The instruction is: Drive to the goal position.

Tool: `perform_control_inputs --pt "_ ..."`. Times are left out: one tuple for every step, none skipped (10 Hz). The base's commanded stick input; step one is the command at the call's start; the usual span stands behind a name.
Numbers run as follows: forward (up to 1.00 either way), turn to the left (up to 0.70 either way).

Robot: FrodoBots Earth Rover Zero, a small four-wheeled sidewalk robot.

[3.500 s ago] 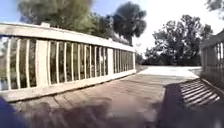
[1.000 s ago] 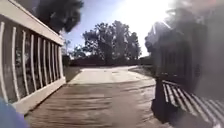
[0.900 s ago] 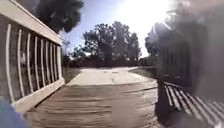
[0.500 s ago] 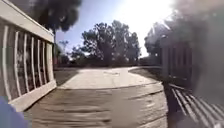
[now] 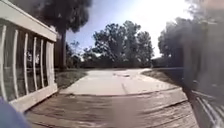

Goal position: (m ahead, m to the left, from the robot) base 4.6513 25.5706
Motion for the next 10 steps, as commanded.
perform_control_inputs --pt "0.7 0.0" --pt "0.7 0.0" --pt "0.7 0.0" --pt "0.7 0.0" --pt "0.7 0.0" --pt "0.7 0.0" --pt "0.7 0.0" --pt "0.7 0.0" --pt "0.7 0.0" --pt "0.7 0.0"
